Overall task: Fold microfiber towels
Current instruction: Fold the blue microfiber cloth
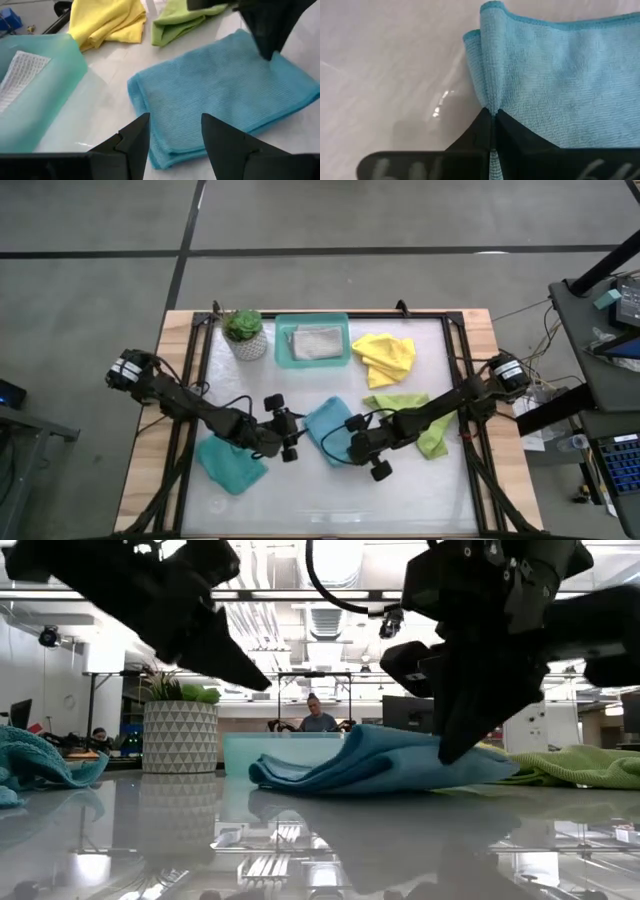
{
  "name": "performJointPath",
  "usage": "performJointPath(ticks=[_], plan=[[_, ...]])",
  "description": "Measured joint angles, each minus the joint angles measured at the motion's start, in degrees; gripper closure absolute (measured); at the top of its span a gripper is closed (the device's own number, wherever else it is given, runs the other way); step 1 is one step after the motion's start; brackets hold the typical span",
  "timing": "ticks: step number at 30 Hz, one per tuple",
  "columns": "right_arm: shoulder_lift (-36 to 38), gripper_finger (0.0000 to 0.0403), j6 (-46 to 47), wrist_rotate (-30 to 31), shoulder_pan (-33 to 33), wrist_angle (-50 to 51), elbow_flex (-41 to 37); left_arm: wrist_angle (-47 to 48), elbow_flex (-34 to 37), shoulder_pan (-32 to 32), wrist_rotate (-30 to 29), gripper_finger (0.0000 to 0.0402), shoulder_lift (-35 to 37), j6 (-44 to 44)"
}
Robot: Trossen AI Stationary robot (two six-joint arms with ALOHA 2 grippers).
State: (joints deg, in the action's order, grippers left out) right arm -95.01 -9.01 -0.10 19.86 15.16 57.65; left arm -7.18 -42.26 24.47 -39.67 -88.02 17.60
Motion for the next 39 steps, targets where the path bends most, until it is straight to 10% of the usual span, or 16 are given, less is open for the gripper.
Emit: performJointPath(ticks=[15,39], plan=[[0.97,0.0394,-0.66,-6.79,-0.95,12.42,10.06,-12.60,1.65,-6.67,1.64,0.0240,-13.07,-2.94],[-7.27,0.0394,-15.98,-10.43,-13.72,13.33,20.57,-14.93,1.64,-7.61,11.71,0.0240,-14.90,-4.80]])
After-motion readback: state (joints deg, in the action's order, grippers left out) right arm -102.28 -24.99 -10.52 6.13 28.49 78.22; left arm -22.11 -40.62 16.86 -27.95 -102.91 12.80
